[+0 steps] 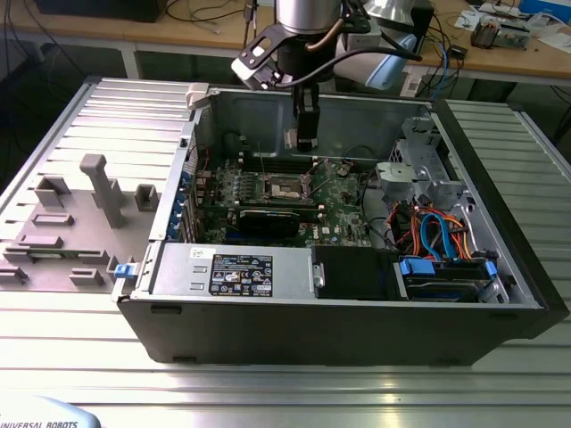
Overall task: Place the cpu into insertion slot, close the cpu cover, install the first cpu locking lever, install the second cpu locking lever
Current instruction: 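Place the cpu into insertion slot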
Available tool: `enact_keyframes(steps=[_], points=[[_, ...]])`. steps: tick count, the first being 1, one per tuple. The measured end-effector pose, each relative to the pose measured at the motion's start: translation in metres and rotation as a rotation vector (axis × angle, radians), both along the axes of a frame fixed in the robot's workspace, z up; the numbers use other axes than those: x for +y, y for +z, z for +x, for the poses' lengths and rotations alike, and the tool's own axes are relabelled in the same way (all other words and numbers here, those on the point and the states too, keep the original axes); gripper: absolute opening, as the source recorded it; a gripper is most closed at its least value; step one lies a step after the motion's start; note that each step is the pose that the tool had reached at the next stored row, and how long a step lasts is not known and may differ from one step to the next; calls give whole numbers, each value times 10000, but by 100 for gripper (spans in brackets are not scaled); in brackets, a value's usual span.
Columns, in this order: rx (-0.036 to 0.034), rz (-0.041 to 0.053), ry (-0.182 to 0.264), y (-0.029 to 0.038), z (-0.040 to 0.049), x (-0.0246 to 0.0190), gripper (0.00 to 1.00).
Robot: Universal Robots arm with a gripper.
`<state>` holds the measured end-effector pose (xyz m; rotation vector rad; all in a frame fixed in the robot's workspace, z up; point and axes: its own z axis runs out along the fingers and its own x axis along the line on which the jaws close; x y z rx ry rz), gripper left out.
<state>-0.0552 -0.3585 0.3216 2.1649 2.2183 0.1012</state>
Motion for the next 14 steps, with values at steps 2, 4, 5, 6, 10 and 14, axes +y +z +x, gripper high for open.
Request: enact_keyframes(steps=[2, 4, 5, 6, 10, 14], points=[[0, 0, 2, -50, -7, 2, 54], [-1, 0, 2, -90, -11, 5, 54], [0, -1, 3, -115, -12, 8, 54], [0, -1, 4, -135, -12, 9, 54], [-1, 0, 2, -222, -13, 13, 54], [0, -1, 2, -231, -13, 13, 54]])
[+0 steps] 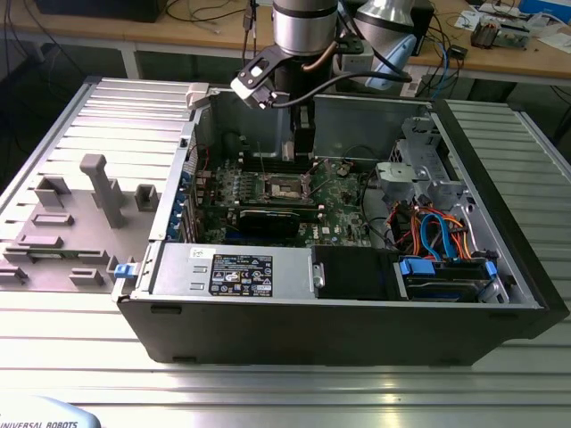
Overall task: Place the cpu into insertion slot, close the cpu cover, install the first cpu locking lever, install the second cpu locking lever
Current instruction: 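Place the cpu into insertion slot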
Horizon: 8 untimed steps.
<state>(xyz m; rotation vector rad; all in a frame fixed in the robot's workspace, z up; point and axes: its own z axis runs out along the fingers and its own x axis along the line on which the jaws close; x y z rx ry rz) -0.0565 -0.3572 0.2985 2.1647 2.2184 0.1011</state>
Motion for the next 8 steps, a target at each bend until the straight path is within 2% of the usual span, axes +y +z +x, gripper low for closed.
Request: enact_keyframes(steps=[8], points=[[0, 0, 0, -4, 0, 0, 54]])
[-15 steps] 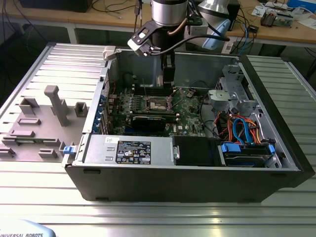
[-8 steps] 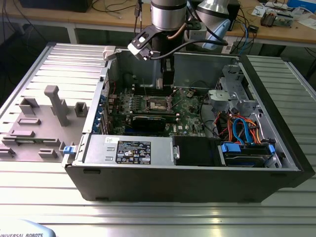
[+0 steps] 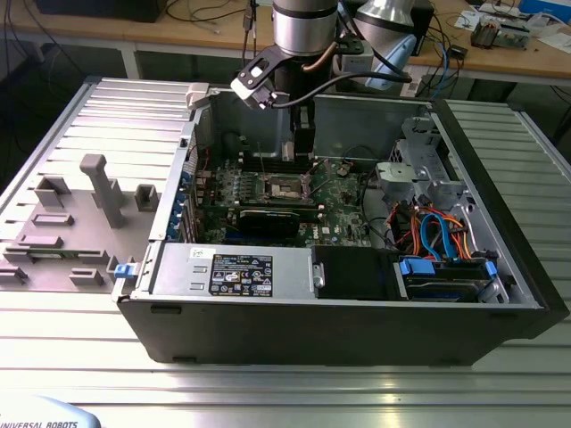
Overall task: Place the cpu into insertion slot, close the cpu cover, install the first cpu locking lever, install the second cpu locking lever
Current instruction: 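Place the cpu into insertion slot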
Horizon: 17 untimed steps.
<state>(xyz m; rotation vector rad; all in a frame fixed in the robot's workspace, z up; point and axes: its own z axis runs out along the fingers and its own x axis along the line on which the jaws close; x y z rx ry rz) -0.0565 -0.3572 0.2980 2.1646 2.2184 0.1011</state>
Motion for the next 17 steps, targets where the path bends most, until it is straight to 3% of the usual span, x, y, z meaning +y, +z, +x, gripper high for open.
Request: enact_keyframes(steps=[6, 11, 17], points=[[-2, 1, 0, -26, -2, 0, 54], [-1, 1, -13, -182, -9, 4, 54], [-1, 1, -20, -323, -14, 14, 54]])
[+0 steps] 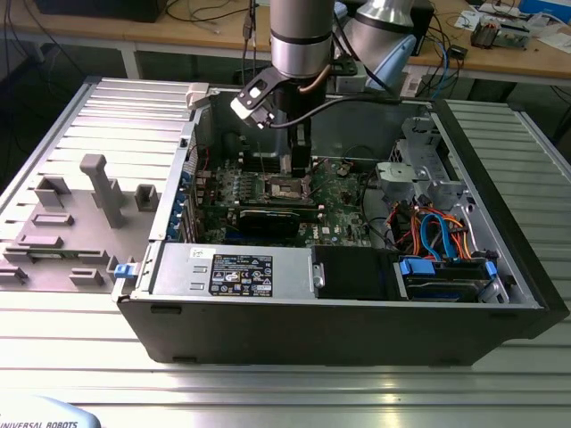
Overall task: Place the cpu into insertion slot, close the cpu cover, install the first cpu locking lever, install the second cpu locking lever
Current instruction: 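Place the cpu into insertion slot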
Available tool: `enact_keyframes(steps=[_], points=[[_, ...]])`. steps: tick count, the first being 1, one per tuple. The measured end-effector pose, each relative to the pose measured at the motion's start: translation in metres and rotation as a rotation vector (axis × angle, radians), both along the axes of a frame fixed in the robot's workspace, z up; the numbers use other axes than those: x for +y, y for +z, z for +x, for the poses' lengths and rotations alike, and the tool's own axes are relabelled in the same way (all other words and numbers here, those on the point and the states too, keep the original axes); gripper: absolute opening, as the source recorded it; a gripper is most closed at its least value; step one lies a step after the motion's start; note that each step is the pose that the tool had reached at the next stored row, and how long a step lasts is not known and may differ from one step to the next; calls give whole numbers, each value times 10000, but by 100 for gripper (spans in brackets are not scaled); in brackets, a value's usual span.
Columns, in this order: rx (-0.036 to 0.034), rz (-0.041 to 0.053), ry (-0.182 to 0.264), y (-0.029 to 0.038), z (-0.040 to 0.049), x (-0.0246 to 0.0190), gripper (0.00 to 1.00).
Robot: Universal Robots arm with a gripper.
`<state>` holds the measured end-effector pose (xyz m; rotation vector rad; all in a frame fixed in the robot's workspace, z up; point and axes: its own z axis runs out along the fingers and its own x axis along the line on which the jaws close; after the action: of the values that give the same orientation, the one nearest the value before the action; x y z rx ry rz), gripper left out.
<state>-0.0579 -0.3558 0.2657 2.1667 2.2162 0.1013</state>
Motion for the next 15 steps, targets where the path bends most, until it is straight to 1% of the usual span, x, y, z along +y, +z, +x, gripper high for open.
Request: enact_keyframes(steps=[1, 3, 5, 7, 11, 15], points=[[0, 1, 1, -19, 0, 2, 54], [0, -1, -3, -87, -1, 10, 54], [0, 1, -8, -128, -1, 18, 54], [0, 0, -13, -192, 0, 25, 54], [0, 0, -15, -222, -1, 25, 54], [0, 0, -15, -223, -1, 25, 54]])
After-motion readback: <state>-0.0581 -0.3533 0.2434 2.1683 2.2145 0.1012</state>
